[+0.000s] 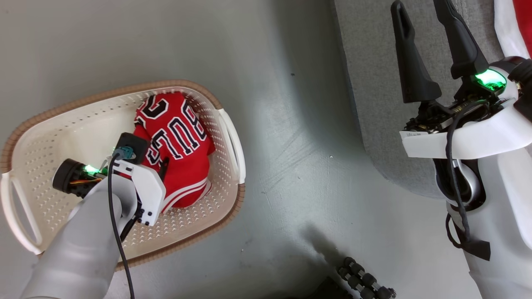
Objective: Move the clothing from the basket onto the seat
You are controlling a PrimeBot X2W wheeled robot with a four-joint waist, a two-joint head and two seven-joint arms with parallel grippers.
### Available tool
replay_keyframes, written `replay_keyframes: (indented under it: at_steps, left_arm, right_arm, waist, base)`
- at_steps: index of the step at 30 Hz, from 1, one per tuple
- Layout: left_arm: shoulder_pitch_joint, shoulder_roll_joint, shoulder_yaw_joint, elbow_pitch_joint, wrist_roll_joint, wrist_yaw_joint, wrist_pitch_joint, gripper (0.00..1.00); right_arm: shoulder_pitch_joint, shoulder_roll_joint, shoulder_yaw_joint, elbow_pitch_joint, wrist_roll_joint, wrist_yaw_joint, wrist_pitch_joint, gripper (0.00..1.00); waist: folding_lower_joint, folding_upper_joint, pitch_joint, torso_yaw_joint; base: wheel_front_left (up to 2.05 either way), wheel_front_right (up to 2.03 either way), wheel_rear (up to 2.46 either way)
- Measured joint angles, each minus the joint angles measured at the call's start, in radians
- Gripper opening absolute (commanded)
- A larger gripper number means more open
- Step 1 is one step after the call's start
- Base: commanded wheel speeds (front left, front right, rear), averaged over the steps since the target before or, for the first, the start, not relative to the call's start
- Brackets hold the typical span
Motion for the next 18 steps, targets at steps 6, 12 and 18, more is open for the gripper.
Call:
replay_keyframes:
  at_steps: [6, 12, 18]
  left_arm:
    - [-0.03, 0.006, -0.001, 0.037, 0.0, 0.0, 0.023, 1.0]
    - [-0.054, 0.021, -0.003, 0.066, 0.007, 0.0, 0.034, 1.0]
    - [-0.079, 0.028, -0.022, 0.088, 0.018, -0.007, 0.043, 1.0]
  right_arm:
    - [-0.009, 0.01, 0.003, -0.001, 0.0, 0.0, 0.0, 1.0]
    - [-0.024, 0.017, 0.007, -0.001, 0.001, 0.0, 0.0, 1.0]
    - [-0.025, 0.022, 0.019, -0.002, 0.002, 0.0, 0.0, 1.0]
  waist:
    - [0.0, 0.0, 0.024, -0.024]
    - [0.0, 0.0, 0.045, -0.047]
    - [0.0, 0.0, 0.063, -0.068]
  base:
    - [0.0, 0.0, 0.0]
    - [0.0, 0.0, 0.0]
    - [0.0, 0.0, 0.0]
